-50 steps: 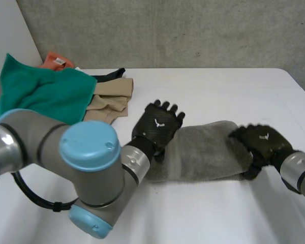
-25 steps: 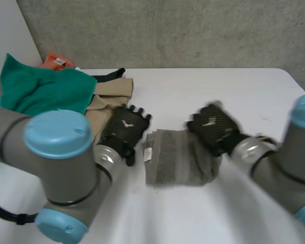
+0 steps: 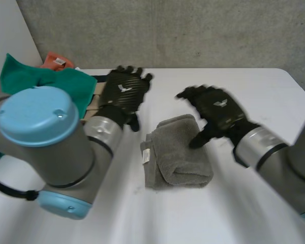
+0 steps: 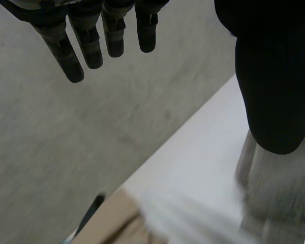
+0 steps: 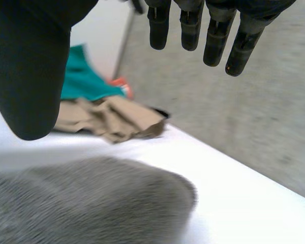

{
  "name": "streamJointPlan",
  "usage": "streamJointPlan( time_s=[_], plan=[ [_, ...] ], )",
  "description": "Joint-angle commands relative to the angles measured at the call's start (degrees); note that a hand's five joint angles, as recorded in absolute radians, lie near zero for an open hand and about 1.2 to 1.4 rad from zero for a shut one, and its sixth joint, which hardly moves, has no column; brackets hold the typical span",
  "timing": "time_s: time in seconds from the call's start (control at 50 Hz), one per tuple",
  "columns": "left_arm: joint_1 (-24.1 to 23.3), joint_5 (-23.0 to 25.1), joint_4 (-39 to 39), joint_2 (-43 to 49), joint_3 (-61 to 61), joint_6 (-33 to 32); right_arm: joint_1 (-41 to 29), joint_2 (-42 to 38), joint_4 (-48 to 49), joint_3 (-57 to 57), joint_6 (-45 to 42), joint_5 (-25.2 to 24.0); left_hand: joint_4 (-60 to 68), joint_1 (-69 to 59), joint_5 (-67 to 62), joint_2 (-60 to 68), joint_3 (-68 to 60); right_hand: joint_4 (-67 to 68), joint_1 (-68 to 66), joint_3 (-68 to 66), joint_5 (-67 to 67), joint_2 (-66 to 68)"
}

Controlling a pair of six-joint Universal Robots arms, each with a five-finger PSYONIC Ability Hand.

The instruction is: Fold the laundry.

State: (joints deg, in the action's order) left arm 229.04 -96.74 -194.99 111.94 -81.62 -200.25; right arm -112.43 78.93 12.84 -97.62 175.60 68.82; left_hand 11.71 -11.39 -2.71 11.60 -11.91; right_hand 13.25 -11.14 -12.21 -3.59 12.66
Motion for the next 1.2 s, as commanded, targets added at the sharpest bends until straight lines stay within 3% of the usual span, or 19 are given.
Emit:
streamJointPlan(
  time_s=[0.02,0.18,0.28,0.4,0.52,0.84,0.96,1.06,1.14,1.2],
  plan=[
    [-4.12,7.7,0.49,7.23,6.3,6.36,6.08,-1.49,-6.06,0.59,3.0,1.57,1.37,-1.68,-0.37,1.47,-1.17,-3.25,1.14,2.21,3.59,-2.66],
    [-5.36,6.57,7.25,16.02,11.31,7.78,5.99,-11.16,-13.45,7.97,0.89,7.46,1.87,-2.18,-0.87,1.97,-1.67,-3.25,1.14,2.21,3.59,-2.66],
    [-4.92,1.83,11.12,18.31,12.01,7.16,2.67,-16.17,-16.79,11.57,1.06,8.87,2.04,-2.35,-1.04,2.14,-1.84,-3.25,1.14,2.21,3.59,-2.66],
    [-4.65,-3.89,12.01,18.22,10.96,0.14,-2.7,-17.93,-17.06,13.68,0.89,9.05,2.71,-3.03,-1.71,2.82,-2.51,-3.25,1.14,2.21,3.59,-2.66],
    [-4.13,-4.68,12.8,18.05,9.56,-6.63,-5.52,-21.0,-17.06,16.41,0.8,9.22,2.71,-3.03,-1.71,2.82,-2.51,-3.25,1.14,2.21,3.59,-2.66],
    [-3.86,-4.33,12.71,21.21,10.08,-9.18,-5.88,-26.37,-17.14,18.87,-8.78,14.23,3.56,-3.87,-2.56,3.66,-3.35,-3.25,1.14,2.21,3.59,-2.66],
    [-3.25,-3.8,12.71,20.51,9.99,-9.01,-5.26,-24.79,-17.06,17.73,-8.08,14.67,4.23,-4.54,-3.23,4.33,-4.03,-3.25,1.14,2.21,3.59,-2.66],
    [-3.25,-3.72,12.27,14.56,9.73,-7.18,-4.39,-15.32,-14.08,11.77,-3.17,14.85,4.23,-4.54,-3.23,4.33,-4.03,-3.25,1.14,2.21,3.59,-2.66],
    [-2.2,-2.05,12.09,7.78,9.11,-3.57,2.37,-7.84,-9.24,5.26,2.19,14.32,4.4,-4.71,-3.4,4.5,-4.2,-3.25,1.14,2.21,3.59,-2.66],
    [0.09,2.69,12.18,3.82,7.98,-0.93,6.86,-5.72,-8.18,1.57,4.84,13.88,4.4,-4.71,-3.4,4.5,-4.2,-3.25,1.14,2.21,3.59,-2.66]
  ],
)
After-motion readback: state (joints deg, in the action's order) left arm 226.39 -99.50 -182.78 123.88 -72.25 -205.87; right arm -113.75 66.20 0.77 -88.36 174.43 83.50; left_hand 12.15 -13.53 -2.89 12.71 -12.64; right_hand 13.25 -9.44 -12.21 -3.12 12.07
